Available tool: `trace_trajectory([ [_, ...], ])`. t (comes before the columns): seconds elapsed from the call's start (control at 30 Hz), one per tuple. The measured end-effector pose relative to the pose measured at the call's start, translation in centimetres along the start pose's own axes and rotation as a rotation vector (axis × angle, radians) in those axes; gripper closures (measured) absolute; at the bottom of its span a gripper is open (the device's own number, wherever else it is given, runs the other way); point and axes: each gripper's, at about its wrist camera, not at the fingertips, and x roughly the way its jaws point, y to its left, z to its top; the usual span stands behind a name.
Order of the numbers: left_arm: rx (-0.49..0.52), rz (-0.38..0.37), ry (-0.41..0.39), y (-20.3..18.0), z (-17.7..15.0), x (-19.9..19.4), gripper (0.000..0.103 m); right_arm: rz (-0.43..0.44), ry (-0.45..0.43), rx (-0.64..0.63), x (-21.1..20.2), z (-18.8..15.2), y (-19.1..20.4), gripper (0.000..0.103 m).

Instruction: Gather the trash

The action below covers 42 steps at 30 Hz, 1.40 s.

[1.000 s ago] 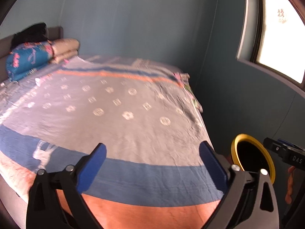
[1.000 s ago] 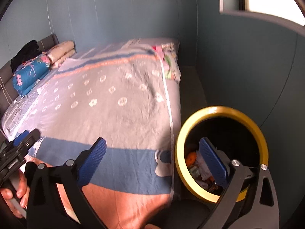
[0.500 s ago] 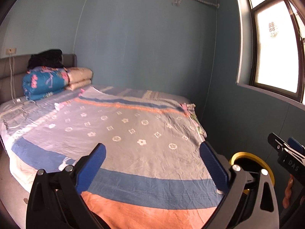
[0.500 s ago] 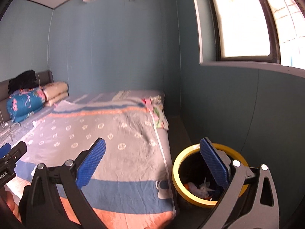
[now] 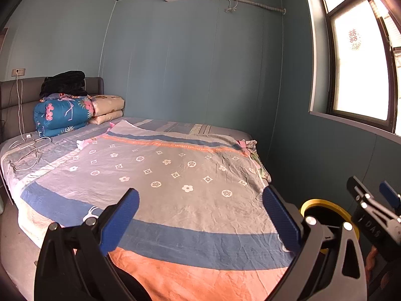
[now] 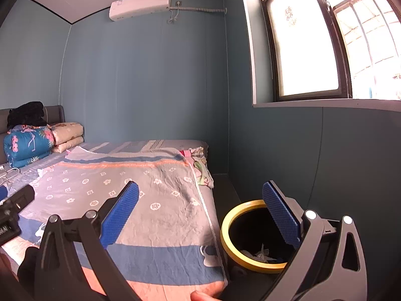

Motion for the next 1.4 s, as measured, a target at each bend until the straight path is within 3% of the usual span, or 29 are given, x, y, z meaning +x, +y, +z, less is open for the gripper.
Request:
trace_trajectory([
  [0.3,-0.012,-0.015,0.007,0.2,-0.2,0.2,0.008,-0.001,0.068,0.028,1.0,-0.5,-0.3,0.008],
  [1.4,-0.027,-0.036,0.048,0.3,-1.0,1.1,0.008,0.003,0.112,0.025,2.6,-2.1,0.2,0.008],
])
